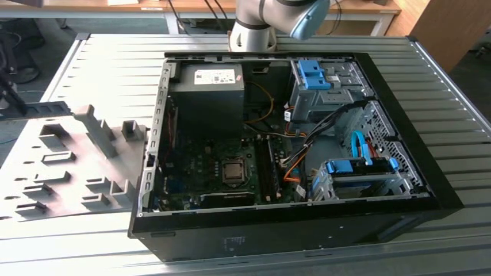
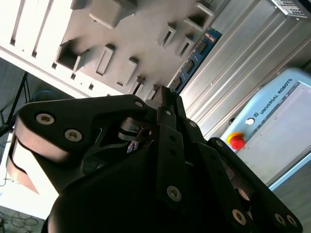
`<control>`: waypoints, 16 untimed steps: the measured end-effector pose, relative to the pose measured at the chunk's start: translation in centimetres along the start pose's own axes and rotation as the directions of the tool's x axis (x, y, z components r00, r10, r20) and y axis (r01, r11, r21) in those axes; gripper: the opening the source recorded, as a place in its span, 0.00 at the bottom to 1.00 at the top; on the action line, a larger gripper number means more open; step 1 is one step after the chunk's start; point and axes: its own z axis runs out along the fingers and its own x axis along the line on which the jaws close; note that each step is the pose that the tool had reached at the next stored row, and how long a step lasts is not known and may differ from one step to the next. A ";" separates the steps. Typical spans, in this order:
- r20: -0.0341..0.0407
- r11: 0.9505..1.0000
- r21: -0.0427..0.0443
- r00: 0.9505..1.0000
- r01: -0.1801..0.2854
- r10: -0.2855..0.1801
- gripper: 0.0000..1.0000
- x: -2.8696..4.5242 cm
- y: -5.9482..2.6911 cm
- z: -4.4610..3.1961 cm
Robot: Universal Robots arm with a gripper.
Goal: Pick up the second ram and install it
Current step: 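Pick up the second ram and move it above second insertion slot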
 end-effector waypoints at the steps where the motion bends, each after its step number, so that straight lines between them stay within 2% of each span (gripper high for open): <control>1: 0.000 1.000 0.000 1.000 0.000 0.000 0.14 0.01 -0.28 0.00; 16: 0.000 1.000 0.000 1.000 0.000 0.000 0.14 0.07 -3.63 -0.11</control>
